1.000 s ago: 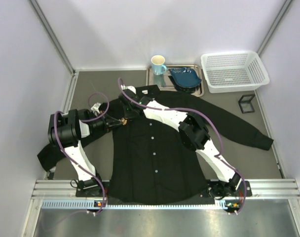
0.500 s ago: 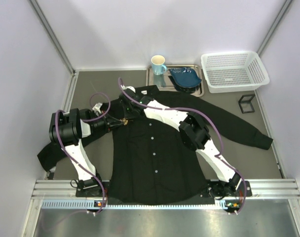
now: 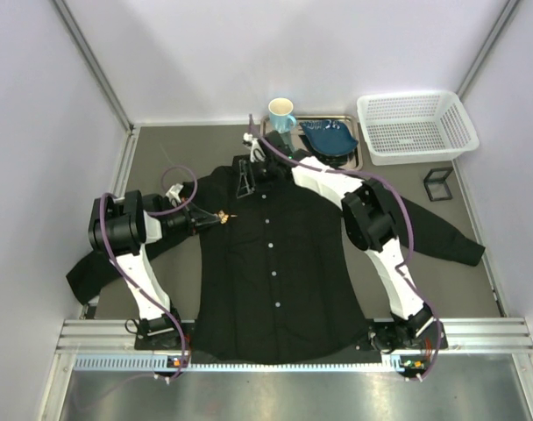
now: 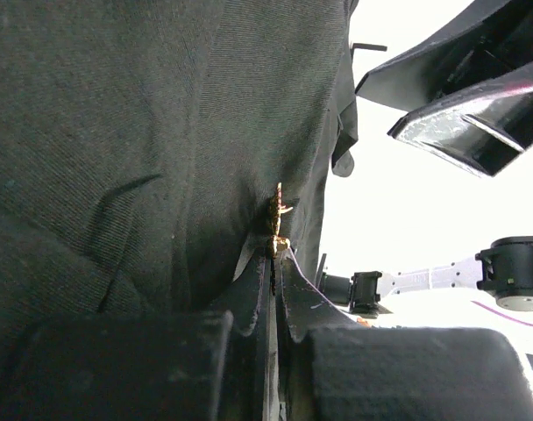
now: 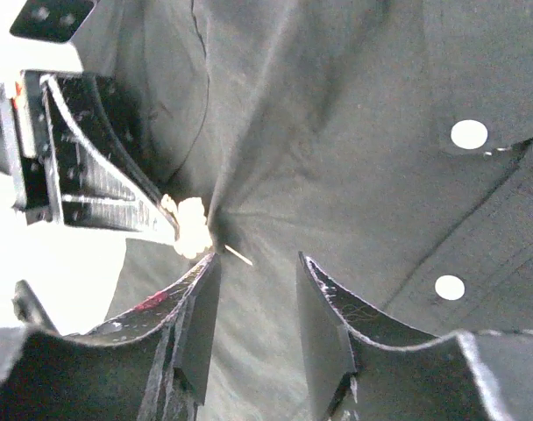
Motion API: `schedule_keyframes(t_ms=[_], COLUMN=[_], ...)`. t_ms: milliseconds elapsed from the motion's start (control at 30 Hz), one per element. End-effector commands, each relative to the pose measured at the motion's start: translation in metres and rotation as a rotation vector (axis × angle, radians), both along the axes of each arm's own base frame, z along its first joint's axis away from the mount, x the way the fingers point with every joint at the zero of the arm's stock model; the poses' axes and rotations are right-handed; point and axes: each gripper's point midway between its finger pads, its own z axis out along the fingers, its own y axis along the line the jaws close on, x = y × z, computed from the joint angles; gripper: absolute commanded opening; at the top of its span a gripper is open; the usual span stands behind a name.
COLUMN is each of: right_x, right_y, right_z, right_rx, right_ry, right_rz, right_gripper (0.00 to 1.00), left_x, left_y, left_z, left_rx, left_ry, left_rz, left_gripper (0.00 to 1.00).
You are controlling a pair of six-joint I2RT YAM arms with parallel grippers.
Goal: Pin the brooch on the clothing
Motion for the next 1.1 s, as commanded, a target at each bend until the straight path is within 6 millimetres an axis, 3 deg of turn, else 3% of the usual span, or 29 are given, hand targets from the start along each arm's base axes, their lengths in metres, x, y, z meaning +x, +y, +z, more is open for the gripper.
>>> schedule_keyframes(t_ms=[0, 133, 333, 567, 733, 967, 1067], right_x=[-0.017, -0.017, -0.026, -0.036, -0.031, -0.031, -0.035], right_y=[-0.001, -0.014, -0.008, -0.004, -0.003, 0.005, 0.012], right_z=[0.04, 0.024, 0.004, -0.016, -0.033, -0.043, -0.038], right_rx=[0.222, 0.244, 0.268, 0.255, 0.235, 0.237, 0.271], right_ry=[0.024, 0.056, 0.084, 0.119, 0.111, 0.104, 0.107], right_rz=[0.221, 0.273, 0.345, 0.362, 0.354, 0.369, 0.392], right_gripper=[0.38, 0.22, 0.07, 0.05, 0.05, 0.06, 0.1], left_x=[0.001, 0.001, 0.0, 0.0, -0.001, -0.001, -0.001], left_y=[-0.001, -0.002, -0.004, -0.005, -0.006, -0.006, -0.006], left_z=[0.005, 0.005, 0.009, 0.014, 0.019, 0.022, 0.022], left_rx=[-0.019, -0.025, -0.064, -0.097, -0.115, -0.14, -0.143], left_ry=[-0.045, -0.042, -0.043, -0.055, -0.074, -0.077, -0.076], left_rz=[-0.039, -0.046, -0.051, -0.062, -0.069, -0.073, -0.072], left_gripper=[0.0, 0.0, 0.0, 0.0, 0.0, 0.0, 0.0])
